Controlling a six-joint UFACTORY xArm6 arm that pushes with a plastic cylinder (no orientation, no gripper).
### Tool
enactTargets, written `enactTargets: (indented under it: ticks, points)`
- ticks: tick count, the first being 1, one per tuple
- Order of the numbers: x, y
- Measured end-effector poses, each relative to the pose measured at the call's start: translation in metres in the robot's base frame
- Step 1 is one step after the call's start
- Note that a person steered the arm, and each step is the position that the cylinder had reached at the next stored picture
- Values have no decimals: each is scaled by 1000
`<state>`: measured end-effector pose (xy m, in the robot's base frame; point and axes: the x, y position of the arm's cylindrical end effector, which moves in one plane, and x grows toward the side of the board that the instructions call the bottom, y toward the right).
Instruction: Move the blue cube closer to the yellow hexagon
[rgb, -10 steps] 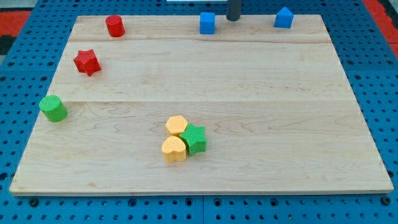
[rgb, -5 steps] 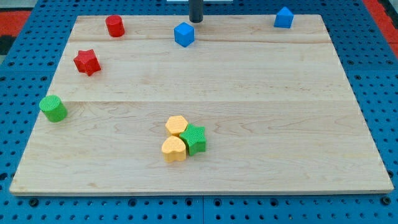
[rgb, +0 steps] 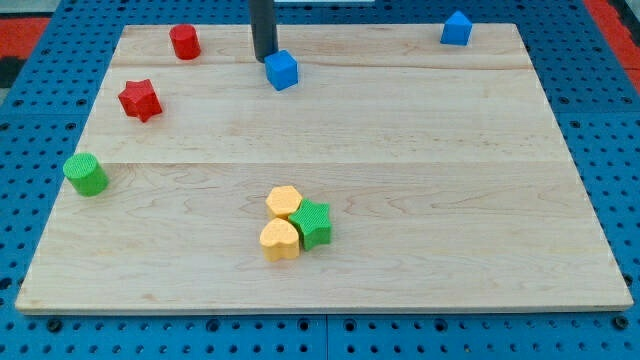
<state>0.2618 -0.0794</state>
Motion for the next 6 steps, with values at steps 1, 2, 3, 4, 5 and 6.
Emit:
enactTargets:
  ticks: [1, 2, 3, 4, 5, 6]
  points:
    - [10, -6]
    - [-10, 31]
    - [-2, 46]
    - [29, 44]
    - [57, 44]
    - [81, 44]
